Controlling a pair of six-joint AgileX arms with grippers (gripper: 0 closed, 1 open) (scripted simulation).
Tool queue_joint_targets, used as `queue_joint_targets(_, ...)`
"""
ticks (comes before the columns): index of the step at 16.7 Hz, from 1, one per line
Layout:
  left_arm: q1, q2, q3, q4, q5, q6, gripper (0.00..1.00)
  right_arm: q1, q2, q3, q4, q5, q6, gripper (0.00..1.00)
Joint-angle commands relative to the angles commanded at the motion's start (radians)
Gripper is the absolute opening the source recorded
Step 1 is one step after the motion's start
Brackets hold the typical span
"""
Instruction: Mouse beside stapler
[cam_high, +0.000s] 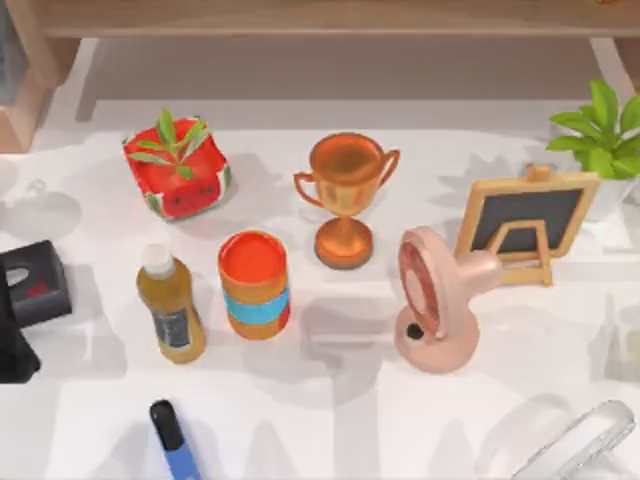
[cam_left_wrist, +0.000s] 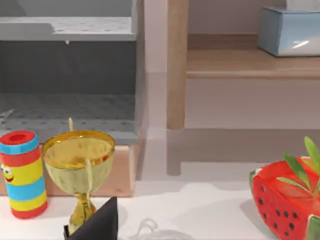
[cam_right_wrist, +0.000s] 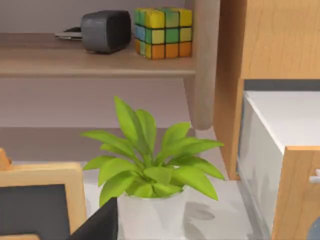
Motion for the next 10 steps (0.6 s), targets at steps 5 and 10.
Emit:
queue_joint_targets(5, 0.0, 0.0, 0.0, 0.0, 0.0, 0.0, 1.0, -0.011, 0.06, 0.06, -0.046, -0.002, -0.019, 1.0)
queue_joint_targets(10, 0.0, 0.0, 0.0, 0.0, 0.0, 0.0, 1.0, -0.063, 0.369, 0.367, -0.249, -0.01, -0.107, 1.0)
